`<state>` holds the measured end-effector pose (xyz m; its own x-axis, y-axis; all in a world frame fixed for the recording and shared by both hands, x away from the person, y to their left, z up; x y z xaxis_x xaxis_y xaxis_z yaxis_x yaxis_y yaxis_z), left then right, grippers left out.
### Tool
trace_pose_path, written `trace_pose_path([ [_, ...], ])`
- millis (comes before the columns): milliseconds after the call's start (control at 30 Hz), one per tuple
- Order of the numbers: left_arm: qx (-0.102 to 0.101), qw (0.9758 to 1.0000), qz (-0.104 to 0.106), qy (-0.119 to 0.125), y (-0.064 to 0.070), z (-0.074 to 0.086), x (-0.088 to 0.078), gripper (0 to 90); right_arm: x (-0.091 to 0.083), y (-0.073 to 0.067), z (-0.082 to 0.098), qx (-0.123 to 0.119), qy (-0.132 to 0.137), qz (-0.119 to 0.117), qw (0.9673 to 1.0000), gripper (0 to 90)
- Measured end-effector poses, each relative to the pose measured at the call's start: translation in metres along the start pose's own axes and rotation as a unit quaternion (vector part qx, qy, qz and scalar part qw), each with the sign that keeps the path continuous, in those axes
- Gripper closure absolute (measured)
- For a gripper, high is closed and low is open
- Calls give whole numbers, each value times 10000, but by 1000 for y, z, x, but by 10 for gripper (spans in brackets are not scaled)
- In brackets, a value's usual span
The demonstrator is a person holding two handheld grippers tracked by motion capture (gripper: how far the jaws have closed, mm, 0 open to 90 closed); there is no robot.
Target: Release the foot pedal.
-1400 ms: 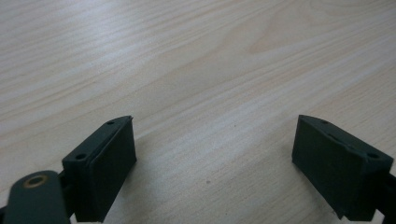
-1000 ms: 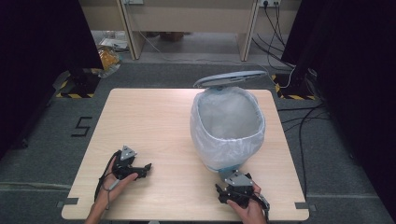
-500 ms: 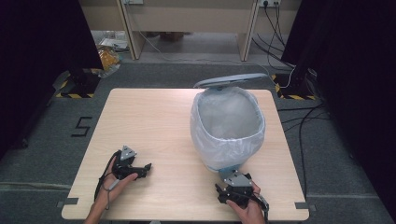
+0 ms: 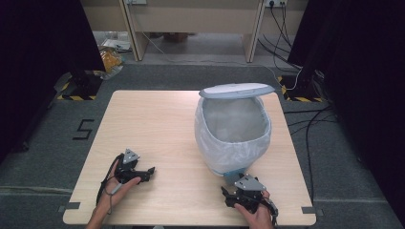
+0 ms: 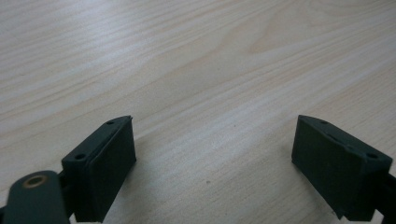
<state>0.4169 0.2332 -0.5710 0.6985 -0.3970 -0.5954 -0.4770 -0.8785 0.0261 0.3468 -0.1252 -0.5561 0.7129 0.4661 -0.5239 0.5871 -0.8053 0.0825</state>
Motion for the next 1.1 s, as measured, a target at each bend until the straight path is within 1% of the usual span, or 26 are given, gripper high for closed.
trace_pose_path([
  [100, 0, 10000, 3, 0, 0, 0, 0, 127, -2, 2, -1, 108, 139, -50, 9998, 189],
  [167, -3, 10000, 2, 2, 0, 0, 0, 126, -3, 2, -2, 131, 191, -58, 9997, 189],
  [200, -2, 10000, 3, 2, 0, 0, 0, 126, -7, 4, -6, 167, 268, -147, 9994, 189],
  [267, 0, 10000, 6, 1, 0, 0, 0, 127, -8, 4, -8, 194, 306, -167, 9992, 190],
  [300, 1, 10000, 10, 0, 0, 0, 0, 126, -13, 5, -11, 376, 335, -276, 9983, 192],
  [333, 1, 10000, 10, 0, 0, 0, 0, 125, -13, 5, -11, 376, 335, -276, 9983, 192],
  [367, 4, 10000, 12, -1, 0, 0, 0, 125, -15, 5, -12, 415, 355, -359, 9979, 196],
  [400, 5, 10000, 11, -2, 0, 0, 0, 124, -20, 2, -13, 510, 347, -507, 9968, 196],
  [467, 4, 10000, 10, 0, 0, 0, 0, 124, -21, 1, -15, 479, 380, -515, 9968, 196],
  [500, 3, 10000, 11, 1, 0, 0, 0, 124, -26, 2, -18, 424, 396, -434, 9974, 196],
  [567, 5, 10000, 11, -2, 0, 0, 0, 124, -29, 4, -20, 458, 387, -330, 9977, 196],
  [600, 5, 10000, 11, -2, 0, 0, 0, 124, -32, 7, -20, 422, 360, -281, 9981, 196],
  [633, 5, 10000, 11, -2, 0, 0, 0, 124, -32, 7, -20, 422, 360, -281, 9981, 196],
  [667, 3, 10000, 12, -1, 0, 0, 0, 124, -36, 11, -21, 445, 358, -175, 9982, 196],
  [700, 3, 10000, 12, -1, 0, 0, 0, 124, -36, 11, -21, 445, 358, -175, 9982, 196],
  [733, 2, 10000, 12, 0, 0, 0, 0, 124, -41, 18, -19, 479, 352, -67, 9982, 196],
  [800, 4, 10000, 11, 0, 0, 0, 0, 124, -43, 20, -18, 513, 331, -34, 9981, 195],
  [833, 5, 10000, 11, -2, 0, 0, 0, 124, -45, 23, -16, 520, 311, 10, 9982, 194],
  [867, 4, 10000, 7, 14, 0, 0, 0, 124, -47, 29, -11, 550, 257, 119, 9981, 190],
  [933, 2, 10000, 8, 15, 0, 0, 0, 124, -49, 34, -6, 572, 206, 201, 9979, 188],
  [967, 2, 10000, 11, 19, 0, 0, 0, 124, -49, 34, -6, 572, 206, 201, 9979, 188],
  [1000, 3, 10000, 11, 17, 0, 0, 0, 124, -51, 40, 0, 596, 174, 270, 9977, 188],
  [1067, 5, 10000, 9, 2, 0, 0, 0, 124, -54, 43, 5, 620, 114, 335, 9974, 185],
  [1100, 4, 10000, 8, 12, 0, 0, 0, 124, -55, 45, 8, 671, 100, 356, 9971, 186],
])
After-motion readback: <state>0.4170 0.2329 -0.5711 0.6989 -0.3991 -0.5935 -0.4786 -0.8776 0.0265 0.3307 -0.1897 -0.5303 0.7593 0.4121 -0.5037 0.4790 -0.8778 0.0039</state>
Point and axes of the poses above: each handheld gripper's, and its own axes: x roughly forward along the jaws, z roughly out of its underside, y roughly to its right, the point moved 7 cm from there along x, roughly forward along the jaws, and after that the axes turned 5 degrees about y, right-handed, at the moved point
